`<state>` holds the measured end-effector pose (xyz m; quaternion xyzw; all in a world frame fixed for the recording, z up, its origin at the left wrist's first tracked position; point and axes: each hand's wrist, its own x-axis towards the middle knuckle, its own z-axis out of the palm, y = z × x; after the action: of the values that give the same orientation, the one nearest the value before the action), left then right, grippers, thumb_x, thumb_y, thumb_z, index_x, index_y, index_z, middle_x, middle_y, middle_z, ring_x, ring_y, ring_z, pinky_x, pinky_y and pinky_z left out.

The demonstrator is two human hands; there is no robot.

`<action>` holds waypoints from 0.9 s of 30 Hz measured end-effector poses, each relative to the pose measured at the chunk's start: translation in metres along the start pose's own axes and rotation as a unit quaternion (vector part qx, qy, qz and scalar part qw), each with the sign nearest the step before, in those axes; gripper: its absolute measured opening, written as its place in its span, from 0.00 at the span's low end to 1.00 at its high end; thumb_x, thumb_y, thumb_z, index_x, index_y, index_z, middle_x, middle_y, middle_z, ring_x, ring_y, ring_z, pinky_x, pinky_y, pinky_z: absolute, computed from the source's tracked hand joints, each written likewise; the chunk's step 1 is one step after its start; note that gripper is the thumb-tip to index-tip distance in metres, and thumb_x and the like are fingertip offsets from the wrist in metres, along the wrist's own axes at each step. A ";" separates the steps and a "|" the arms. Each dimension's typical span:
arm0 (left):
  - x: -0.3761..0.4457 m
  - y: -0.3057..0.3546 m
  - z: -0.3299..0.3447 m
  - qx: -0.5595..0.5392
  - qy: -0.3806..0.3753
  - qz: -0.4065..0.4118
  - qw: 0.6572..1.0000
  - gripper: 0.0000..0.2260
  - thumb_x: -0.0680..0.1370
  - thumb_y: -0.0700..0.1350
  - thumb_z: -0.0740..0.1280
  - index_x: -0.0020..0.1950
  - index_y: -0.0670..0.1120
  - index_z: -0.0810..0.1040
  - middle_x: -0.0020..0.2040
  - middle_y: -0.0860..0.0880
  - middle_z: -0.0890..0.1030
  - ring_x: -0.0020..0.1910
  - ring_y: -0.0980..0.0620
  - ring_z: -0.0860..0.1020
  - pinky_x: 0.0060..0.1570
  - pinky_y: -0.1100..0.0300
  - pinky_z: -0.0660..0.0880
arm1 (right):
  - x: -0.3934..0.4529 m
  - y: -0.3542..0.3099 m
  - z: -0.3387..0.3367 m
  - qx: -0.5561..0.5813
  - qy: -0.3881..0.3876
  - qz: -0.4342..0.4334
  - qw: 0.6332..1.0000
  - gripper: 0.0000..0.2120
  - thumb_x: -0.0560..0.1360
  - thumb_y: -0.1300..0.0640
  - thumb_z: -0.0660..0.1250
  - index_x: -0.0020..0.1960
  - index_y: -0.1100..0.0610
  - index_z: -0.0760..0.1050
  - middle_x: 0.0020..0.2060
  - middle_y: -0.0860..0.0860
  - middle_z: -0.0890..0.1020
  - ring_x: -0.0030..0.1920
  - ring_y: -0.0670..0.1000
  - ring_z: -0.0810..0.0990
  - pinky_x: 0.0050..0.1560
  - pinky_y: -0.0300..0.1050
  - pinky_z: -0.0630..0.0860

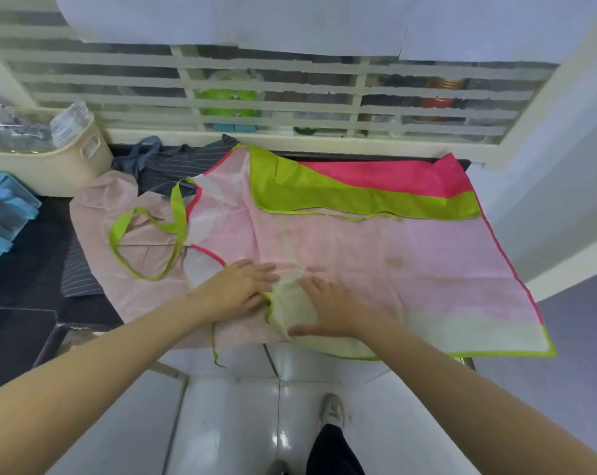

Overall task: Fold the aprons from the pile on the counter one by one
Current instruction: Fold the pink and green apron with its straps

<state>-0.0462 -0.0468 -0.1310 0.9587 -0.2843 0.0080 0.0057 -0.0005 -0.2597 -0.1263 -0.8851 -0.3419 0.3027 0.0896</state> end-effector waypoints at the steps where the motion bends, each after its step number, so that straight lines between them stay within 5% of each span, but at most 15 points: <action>1: 0.011 0.004 -0.011 -0.073 0.004 -0.049 0.996 0.19 0.74 0.51 0.54 0.41 0.43 0.82 0.45 0.43 0.84 0.45 0.42 0.81 0.45 0.50 0.79 | -0.003 -0.011 -0.008 0.074 0.019 -0.002 0.997 0.39 0.70 0.40 0.70 0.73 0.58 0.59 0.71 0.56 0.65 0.69 0.56 0.66 0.66 0.49 0.64; 4: 0.048 0.005 -0.052 -0.145 -0.021 -0.194 0.970 0.22 0.80 0.55 0.57 0.35 0.41 0.75 0.40 0.38 0.80 0.42 0.40 0.78 0.40 0.52 0.70 | -0.009 -0.042 -0.052 0.260 0.125 -0.020 0.957 0.20 0.71 0.53 0.71 0.59 0.62 0.76 0.55 0.59 0.80 0.58 0.54 0.77 0.51 0.41 0.68; 6: 0.065 -0.006 -0.073 -0.187 -0.012 -0.254 0.949 0.25 0.81 0.56 0.57 0.28 0.42 0.66 0.33 0.37 0.75 0.37 0.40 0.75 0.34 0.53 0.63 | -0.009 -0.052 -0.080 0.313 0.203 -0.015 0.928 0.20 0.68 0.53 0.71 0.55 0.62 0.75 0.50 0.58 0.80 0.54 0.55 0.78 0.48 0.42 0.71; 9: 0.076 -0.024 -0.087 -0.330 0.039 -0.336 0.881 0.25 0.81 0.53 0.59 0.25 0.46 0.60 0.25 0.46 0.64 0.28 0.48 0.65 0.28 0.58 0.58 | -0.003 -0.055 -0.096 0.160 0.176 0.019 0.971 0.40 0.62 0.41 0.73 0.67 0.59 0.64 0.61 0.55 0.73 0.61 0.56 0.73 0.60 0.53 0.71; 13: 0.071 -0.037 -0.109 -0.442 0.081 -0.412 0.793 0.19 0.81 0.52 0.59 0.33 0.44 0.71 0.32 0.46 0.72 0.33 0.50 0.69 0.32 0.63 0.64 | -0.013 -0.014 -0.109 -0.107 0.210 0.153 0.960 0.18 0.76 0.62 0.61 0.65 0.57 0.65 0.60 0.55 0.76 0.62 0.57 0.75 0.60 0.52 0.68; 15: 0.057 -0.047 -0.109 -0.419 0.023 -0.452 0.787 0.17 0.81 0.54 0.57 0.49 0.43 0.77 0.47 0.46 0.76 0.45 0.50 0.72 0.45 0.63 0.66 | -0.024 0.015 -0.121 -0.113 0.179 0.223 0.951 0.16 0.77 0.63 0.57 0.64 0.58 0.70 0.61 0.56 0.77 0.63 0.58 0.75 0.60 0.51 0.70; 18: 0.043 -0.060 -0.094 -0.374 -0.125 -0.475 0.786 0.24 0.81 0.57 0.55 0.55 0.37 0.76 0.57 0.39 0.78 0.44 0.48 0.73 0.46 0.60 0.67 | -0.022 0.054 -0.145 -0.095 0.174 0.278 0.940 0.16 0.75 0.64 0.58 0.61 0.60 0.72 0.60 0.58 0.76 0.62 0.60 0.75 0.62 0.54 0.68; 23: 0.040 -0.091 -0.072 -0.394 -0.225 -0.532 0.715 0.26 0.80 0.58 0.55 0.62 0.37 0.70 0.55 0.40 0.75 0.47 0.42 0.77 0.49 0.51 0.76 | 0.034 0.080 -0.156 -0.079 0.186 0.197 0.959 0.13 0.76 0.66 0.56 0.58 0.62 0.74 0.57 0.61 0.78 0.58 0.61 0.76 0.57 0.53 0.72; 25: 0.045 -0.102 -0.070 -0.332 -0.312 -0.514 0.727 0.24 0.80 0.57 0.57 0.64 0.37 0.69 0.51 0.41 0.76 0.41 0.45 0.78 0.45 0.54 0.77 | 0.050 0.087 -0.139 -0.128 0.116 0.174 0.969 0.14 0.77 0.66 0.55 0.60 0.60 0.73 0.59 0.58 0.77 0.60 0.60 0.76 0.57 0.52 0.71; 27: 0.057 -0.106 -0.066 -0.219 -0.359 -0.453 0.786 0.30 0.77 0.56 0.64 0.73 0.42 0.61 0.58 0.43 0.76 0.50 0.45 0.79 0.50 0.56 0.74 | 0.054 0.094 -0.124 -0.172 0.045 0.189 0.966 0.16 0.77 0.67 0.54 0.62 0.59 0.72 0.60 0.56 0.76 0.62 0.57 0.75 0.62 0.53 0.67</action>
<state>0.0583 0.0119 -0.0642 0.8842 0.2067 -0.4025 0.1160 0.1567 -0.2888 -0.0873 -0.9483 -0.2114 0.2110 -0.1076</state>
